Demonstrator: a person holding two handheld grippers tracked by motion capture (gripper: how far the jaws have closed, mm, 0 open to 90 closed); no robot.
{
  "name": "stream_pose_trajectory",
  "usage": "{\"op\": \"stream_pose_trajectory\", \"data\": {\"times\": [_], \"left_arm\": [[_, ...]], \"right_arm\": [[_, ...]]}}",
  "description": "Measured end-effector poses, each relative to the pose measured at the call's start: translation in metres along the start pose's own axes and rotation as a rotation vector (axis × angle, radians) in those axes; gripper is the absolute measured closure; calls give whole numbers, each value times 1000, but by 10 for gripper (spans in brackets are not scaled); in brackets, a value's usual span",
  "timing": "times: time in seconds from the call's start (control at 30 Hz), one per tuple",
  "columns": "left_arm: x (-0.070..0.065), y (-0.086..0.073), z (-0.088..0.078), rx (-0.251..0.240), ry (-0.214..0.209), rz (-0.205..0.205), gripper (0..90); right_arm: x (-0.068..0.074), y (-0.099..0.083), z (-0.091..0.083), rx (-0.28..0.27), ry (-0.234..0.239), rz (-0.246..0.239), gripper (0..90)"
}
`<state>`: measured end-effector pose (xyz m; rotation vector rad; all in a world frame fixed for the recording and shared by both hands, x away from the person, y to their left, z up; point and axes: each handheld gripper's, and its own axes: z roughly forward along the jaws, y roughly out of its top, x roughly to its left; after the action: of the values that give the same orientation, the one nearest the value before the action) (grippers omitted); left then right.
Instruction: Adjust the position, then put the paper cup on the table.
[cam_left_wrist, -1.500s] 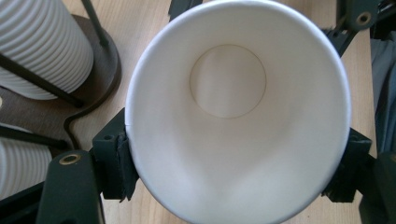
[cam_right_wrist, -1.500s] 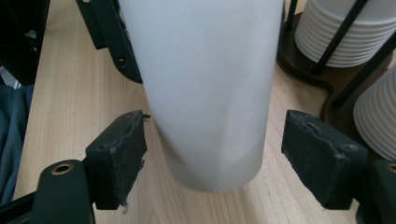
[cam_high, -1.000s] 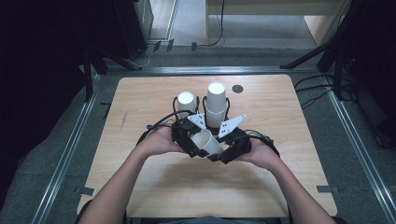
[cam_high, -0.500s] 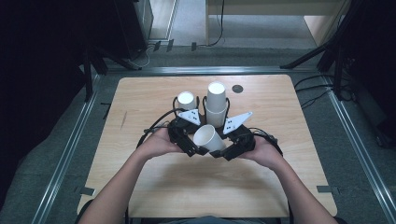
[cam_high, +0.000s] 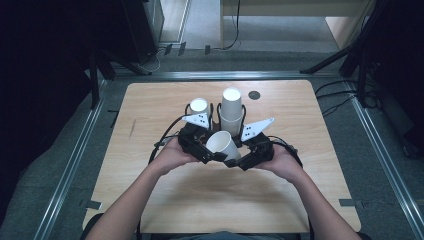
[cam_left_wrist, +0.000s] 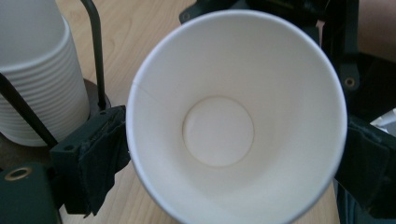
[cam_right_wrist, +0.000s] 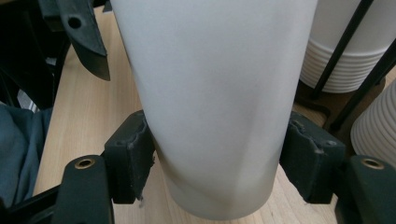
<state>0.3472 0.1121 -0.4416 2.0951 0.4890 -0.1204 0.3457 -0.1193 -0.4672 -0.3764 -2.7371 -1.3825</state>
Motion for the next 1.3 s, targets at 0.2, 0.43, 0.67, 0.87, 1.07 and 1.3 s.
{"op": "stream_pose_trajectory", "data": {"times": [0.2,0.43,0.67,0.87,1.07,1.3], "left_arm": [[-1,-1,1,-21,-16,2,175],[0,-1,2,12,-10,8,224],[0,-1,3,27,-12,8,236],[1,-3,1,54,19,18,236],[2,-4,0,81,47,39,235],[3,-7,2,126,73,49,234]], "right_arm": [[0,0,2,-2,10,7,315],[0,-1,4,22,1,10,317],[1,-2,7,39,11,20,286],[3,-4,6,68,-30,21,227],[2,-9,2,88,-65,25,215],[4,-12,-5,96,-98,37,214]]}}
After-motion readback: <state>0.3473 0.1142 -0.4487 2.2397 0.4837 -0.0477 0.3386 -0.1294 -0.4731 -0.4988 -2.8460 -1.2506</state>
